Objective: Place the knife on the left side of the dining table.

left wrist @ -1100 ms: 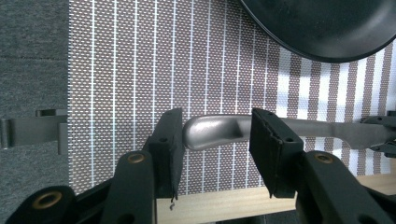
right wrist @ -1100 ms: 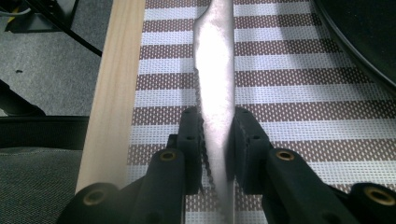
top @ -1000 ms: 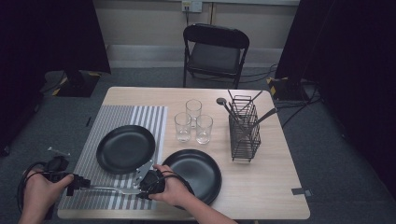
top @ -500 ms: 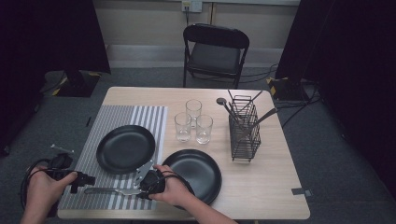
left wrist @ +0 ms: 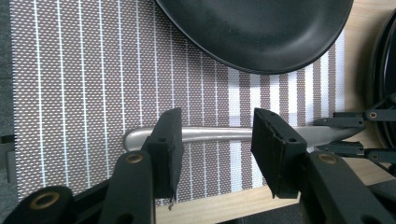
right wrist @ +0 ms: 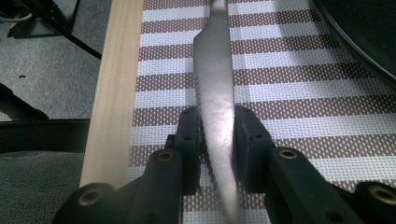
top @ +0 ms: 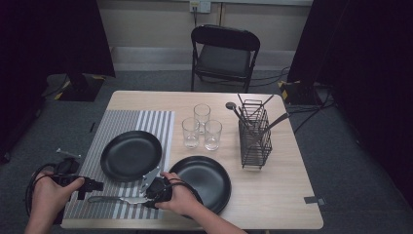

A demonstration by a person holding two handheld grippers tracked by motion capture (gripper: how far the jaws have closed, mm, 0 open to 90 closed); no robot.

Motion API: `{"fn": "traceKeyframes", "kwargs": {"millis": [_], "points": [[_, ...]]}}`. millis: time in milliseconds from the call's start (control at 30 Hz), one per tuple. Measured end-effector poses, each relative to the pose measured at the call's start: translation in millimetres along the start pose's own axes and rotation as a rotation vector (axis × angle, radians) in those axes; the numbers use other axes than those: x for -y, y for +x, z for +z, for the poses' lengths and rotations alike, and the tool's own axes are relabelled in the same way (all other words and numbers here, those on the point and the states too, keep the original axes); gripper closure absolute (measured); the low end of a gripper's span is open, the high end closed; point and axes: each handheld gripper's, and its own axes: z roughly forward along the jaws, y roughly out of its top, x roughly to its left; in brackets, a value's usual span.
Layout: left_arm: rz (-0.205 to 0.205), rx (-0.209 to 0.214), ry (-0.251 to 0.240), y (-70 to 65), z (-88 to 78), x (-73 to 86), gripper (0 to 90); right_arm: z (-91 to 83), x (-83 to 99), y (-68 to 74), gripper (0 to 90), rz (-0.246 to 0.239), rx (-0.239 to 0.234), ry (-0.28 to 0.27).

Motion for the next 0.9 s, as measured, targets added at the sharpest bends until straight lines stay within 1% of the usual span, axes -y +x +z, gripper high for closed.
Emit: {"fn": "traceKeyframes", "kwargs": {"millis": [67,167,333,533,567,767,800,833,900], "points": [[-0.002,-0.002,-0.001,-2.2,0.0,-0.7,53.4,0.2,0.0,0.4,72.0,-0.009,-0.002,-0.002],[0.009,0.003,-0.002,-4.7,0.1,-1.9,53.4,0.1,-0.1,0.9,70.6,-0.002,-0.003,-0.001],[0.019,0.009,-0.007,-11.0,0.5,-4.4,53.5,0.1,-0.1,1.9,70.7,-0.001,0.001,0.001],[0.046,0.019,-0.012,-18.6,-1.1,-8.3,53.4,0.2,-0.3,1.9,71.1,-0.003,0.005,0.001],[0.038,0.018,-0.014,-20.2,-1.1,-8.6,53.3,0.3,-0.4,2.2,71.1,-0.004,0.006,0.001],[0.057,0.027,-0.026,-28.1,-1.0,-12.6,52.2,0.2,-0.4,2.8,71.3,-0.003,0.011,0.001],[0.061,0.036,-0.025,-29.3,-1.3,-13.5,52.0,0.2,-0.6,2.8,71.3,-0.002,0.011,0.002],[0.065,0.027,-0.029,-31.6,-1.6,-14.5,52.0,0.2,-0.7,2.9,71.2,-0.001,0.012,0.003],[0.076,0.046,-0.036,-36.4,-2.2,-17.4,51.5,0.4,-0.7,2.8,71.2,-0.005,0.012,0.002]]}}
